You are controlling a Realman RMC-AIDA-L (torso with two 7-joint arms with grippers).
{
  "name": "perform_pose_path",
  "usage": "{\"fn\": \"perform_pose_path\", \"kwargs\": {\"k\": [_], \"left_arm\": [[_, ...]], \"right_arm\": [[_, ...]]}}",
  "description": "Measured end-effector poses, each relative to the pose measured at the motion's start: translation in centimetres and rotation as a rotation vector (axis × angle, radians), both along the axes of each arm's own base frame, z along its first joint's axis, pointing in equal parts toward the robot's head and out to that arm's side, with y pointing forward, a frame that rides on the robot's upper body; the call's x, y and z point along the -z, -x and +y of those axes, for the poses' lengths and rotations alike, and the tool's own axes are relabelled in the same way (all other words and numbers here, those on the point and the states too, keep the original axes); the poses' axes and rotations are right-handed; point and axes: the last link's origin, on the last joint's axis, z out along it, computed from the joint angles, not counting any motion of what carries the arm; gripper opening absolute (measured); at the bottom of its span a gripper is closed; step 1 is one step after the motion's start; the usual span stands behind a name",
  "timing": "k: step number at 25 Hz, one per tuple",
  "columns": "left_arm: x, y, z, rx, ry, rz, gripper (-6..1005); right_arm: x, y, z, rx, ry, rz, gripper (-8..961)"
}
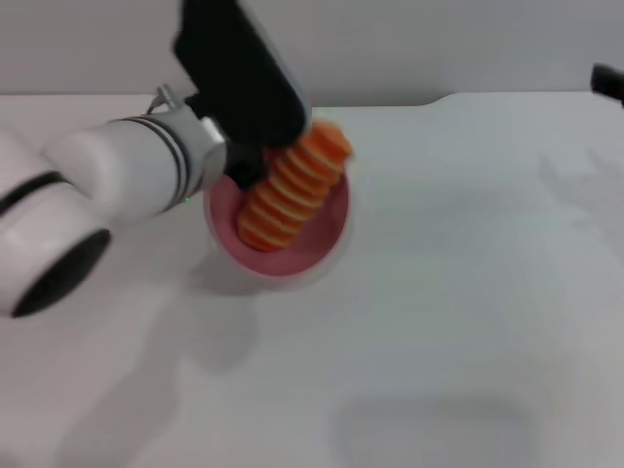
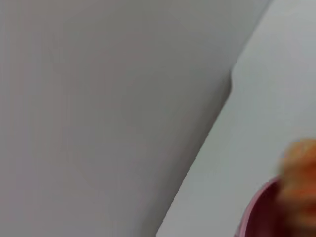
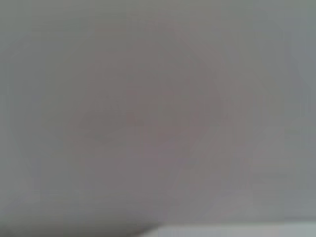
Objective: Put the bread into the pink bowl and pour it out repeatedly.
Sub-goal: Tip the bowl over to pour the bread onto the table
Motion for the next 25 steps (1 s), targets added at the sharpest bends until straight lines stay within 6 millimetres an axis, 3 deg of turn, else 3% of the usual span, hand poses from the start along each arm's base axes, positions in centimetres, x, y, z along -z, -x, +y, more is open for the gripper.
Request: {"fn": "perform_pose_path", "kwargs": {"k": [6,15,19,25], "left_arm": [[1.0,-1.7,-1.3,0.084,0.002,0.195,50],[1.0,-5.0,-3.2,0.231,-0.092,0.338,51],[-0.2,-5.2,-2.4,0.175,-0.152,0.259,50],[-3.6,-4.3,0.0,0.052,-0.272,0.161,49]], "right_arm": [[2.2,-2.0,-0.6,0.059,0.065,0.004,733],[3.0,-1.9,-0.6,0.054,0.090,0.013,730],[4.0,-0.8,-0.7,0.017,0.131,0.023,729],[6.5,1.5,-0.9,-0.057,0.223,0.057,728]]}}
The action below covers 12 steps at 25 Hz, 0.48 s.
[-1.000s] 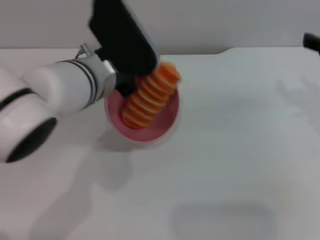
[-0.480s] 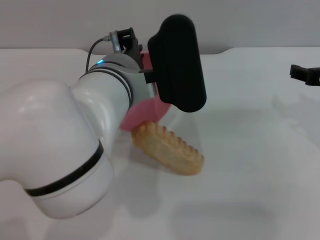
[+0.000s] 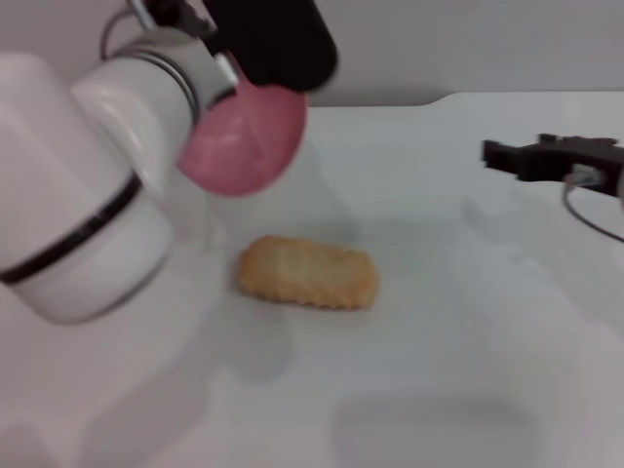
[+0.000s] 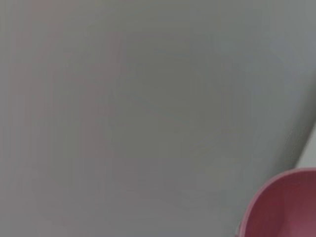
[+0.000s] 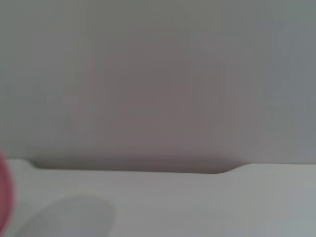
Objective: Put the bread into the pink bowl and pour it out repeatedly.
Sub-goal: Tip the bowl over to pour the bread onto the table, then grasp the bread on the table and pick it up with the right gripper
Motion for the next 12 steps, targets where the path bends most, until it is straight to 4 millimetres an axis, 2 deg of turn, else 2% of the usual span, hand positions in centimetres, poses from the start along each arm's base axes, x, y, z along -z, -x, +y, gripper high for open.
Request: {"fn": "perform_pose_path", "kwargs": {"k": [4,12], "left_arm": [[-1.4,0.5,0.8,-0.039,-0.045,-0.034,48],[-3.1,2.4,1.2,-0.170,-0.128,-0.141,49]], "right_arm": [[2.3,1.5,-0.1,-0.041,0.077,0.012,727],[9.0,3.4,0.4,-0.091,0.284,-0.011,725]]}}
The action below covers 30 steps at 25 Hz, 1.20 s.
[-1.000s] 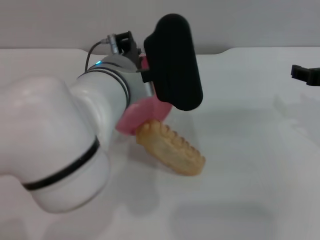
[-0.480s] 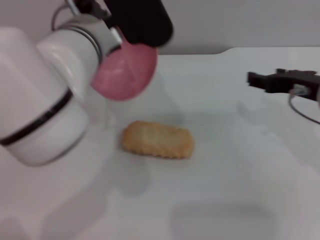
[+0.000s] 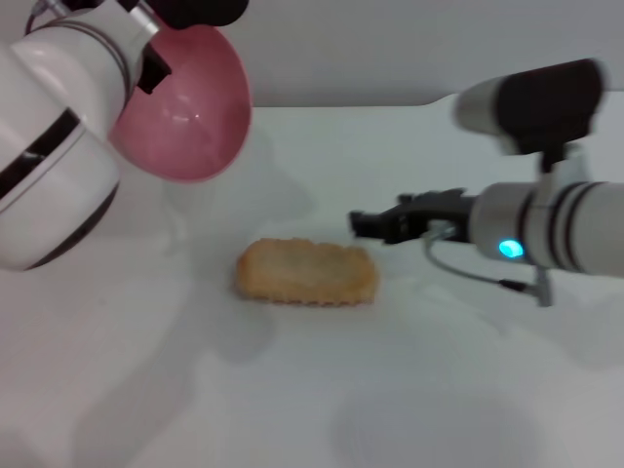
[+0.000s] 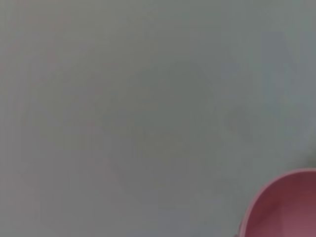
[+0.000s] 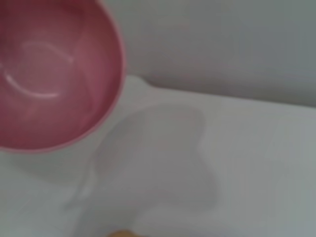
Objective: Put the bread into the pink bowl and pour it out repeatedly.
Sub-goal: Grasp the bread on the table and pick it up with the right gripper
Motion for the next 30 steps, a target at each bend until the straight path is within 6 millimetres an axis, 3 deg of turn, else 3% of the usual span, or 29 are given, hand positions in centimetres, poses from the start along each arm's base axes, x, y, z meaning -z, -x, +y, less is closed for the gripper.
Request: {"fn": "perform_pose_path", "kwargs": {"k": [4,13,30], "left_arm": [[0.0,0.3,-0.1,-0.008,-0.001,-0.002,50],[0.1,0.1,0.0,-0.004,0.002,-0.001,51],[0.0,0.3,0.1,-0.002,0.004,0.007,54]], "right_arm": [[2.1,0.3,0.4,-0.001,0.057,0.007,724],[4.2,-0.3,0.5,0.039,0.119,0.001,722],[5.4,-1.3,0.9,0.065,0.170,-0.035,718]]}}
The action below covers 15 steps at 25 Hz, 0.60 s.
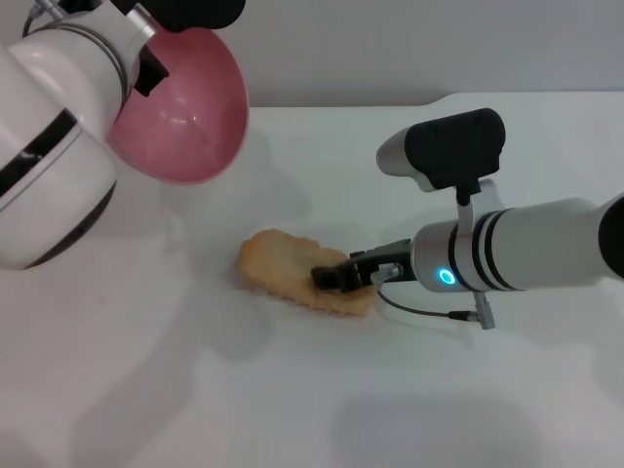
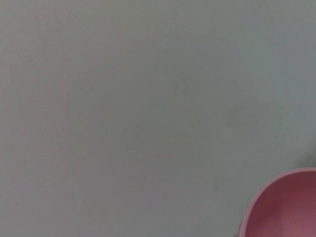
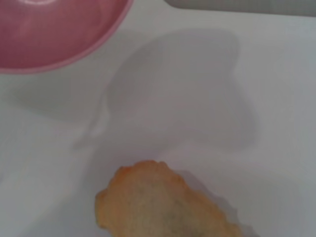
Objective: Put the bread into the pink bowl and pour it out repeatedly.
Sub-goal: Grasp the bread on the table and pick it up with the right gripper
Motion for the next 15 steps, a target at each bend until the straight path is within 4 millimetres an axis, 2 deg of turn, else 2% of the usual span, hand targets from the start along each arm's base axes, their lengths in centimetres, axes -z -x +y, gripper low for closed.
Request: {"fn": "perform_pose_path", "kwargs": {"k": [5,8,12,15], "left_arm": [[0.0,0.1,0.0,-0.002,-0.001,-0.001,55],[0.0,0.1,0.0,-0.003,-0.001,-0.003,55],[0.0,0.3,-0.1,-0.007,-0.001,-0.009,56],[0.1,0.4,-0.1,-0.009,0.000,-0.009,56]], "right_arm": [[0.0,0.0,-0.3,-0.028,0.008,-0.009,585],[-0.5,0.2,-0.5,-0.040,-0.006,0.006,560],[-2.5,0.2,0.0,-0.048,-0.069,0.015,526],[-5.2,0.1,0.5,-0.048,-0.141,0.014,500]]}}
